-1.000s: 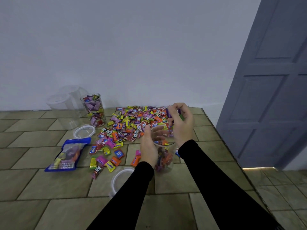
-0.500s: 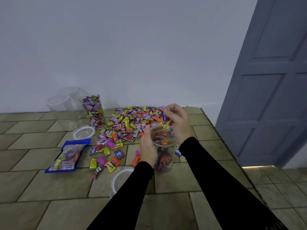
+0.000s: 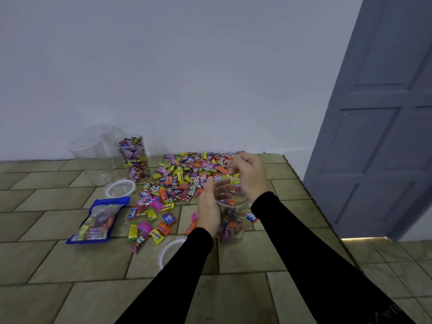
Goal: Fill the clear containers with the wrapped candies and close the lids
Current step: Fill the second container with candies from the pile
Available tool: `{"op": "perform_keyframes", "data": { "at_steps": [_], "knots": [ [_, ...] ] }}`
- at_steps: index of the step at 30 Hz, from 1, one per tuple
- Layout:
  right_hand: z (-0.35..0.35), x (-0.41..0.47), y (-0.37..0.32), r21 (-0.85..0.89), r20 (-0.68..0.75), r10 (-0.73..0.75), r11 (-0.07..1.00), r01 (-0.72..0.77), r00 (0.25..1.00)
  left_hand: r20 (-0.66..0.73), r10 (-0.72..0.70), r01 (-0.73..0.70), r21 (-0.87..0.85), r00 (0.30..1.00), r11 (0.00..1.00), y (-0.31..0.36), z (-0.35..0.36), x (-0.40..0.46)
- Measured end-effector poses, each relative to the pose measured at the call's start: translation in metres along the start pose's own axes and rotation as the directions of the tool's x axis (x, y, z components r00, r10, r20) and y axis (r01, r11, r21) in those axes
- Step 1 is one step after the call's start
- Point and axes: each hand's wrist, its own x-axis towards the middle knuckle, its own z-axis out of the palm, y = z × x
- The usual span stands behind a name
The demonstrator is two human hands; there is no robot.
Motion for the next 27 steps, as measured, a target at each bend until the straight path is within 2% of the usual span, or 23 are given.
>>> {"op": "perform_keyframes", "data": {
  "at_steps": [4,6,8,11,15,18,20,21,24,27],
  "knots": [
    [-0.016,0.016,-0.004,0.085,-0.104,0.101,0.992,-0.093,0.989,0.026,-0.047,0.047,0.005,0.999,0.999,0.011,-0.004,-0.004],
    [-0.023,0.023,0.006,0.099,-0.126,0.155,0.985,-0.143,0.98,0.025,-0.058,0.057,0.059,0.998,0.997,0.015,-0.008,-0.004],
    [-0.028,0.025,0.027,0.055,-0.127,0.205,0.978,-0.2,0.97,-0.007,-0.04,0.04,0.149,0.999,0.988,0.015,-0.015,-0.002],
    [-0.036,0.017,0.068,-0.127,-0.087,0.252,0.957,-0.262,0.964,-0.053,0.032,-0.011,0.358,0.998,0.934,0.012,-0.028,0.003],
    [-0.038,0.012,0.097,-0.329,0.002,0.242,0.916,-0.228,0.97,0.048,0.07,-0.084,0.648,0.996,0.757,0.001,-0.044,0.03],
    [-0.036,0.021,0.098,-0.541,0.077,0.197,0.831,-0.125,0.977,0.164,0.05,-0.167,0.848,0.985,0.504,-0.004,-0.048,0.054],
    [-0.034,0.031,0.1,-0.654,0.117,0.197,0.753,-0.074,0.973,0.225,0.013,-0.216,0.918,0.974,0.332,-0.006,-0.048,0.068],
    [-0.033,0.039,0.101,-0.687,0.125,0.197,0.724,-0.059,0.972,0.238,0.009,-0.231,0.931,0.971,0.282,-0.006,-0.047,0.076],
    [-0.031,0.059,0.109,-0.75,0.135,0.172,0.662,-0.013,0.976,0.196,0.024,-0.195,0.94,0.98,0.278,-0.005,-0.04,0.096],
    [-0.03,0.077,0.118,-0.795,0.133,0.181,0.607,-0.004,0.975,0.207,0.017,-0.206,0.96,0.978,0.189,-0.004,-0.036,0.117]
  ]
}}
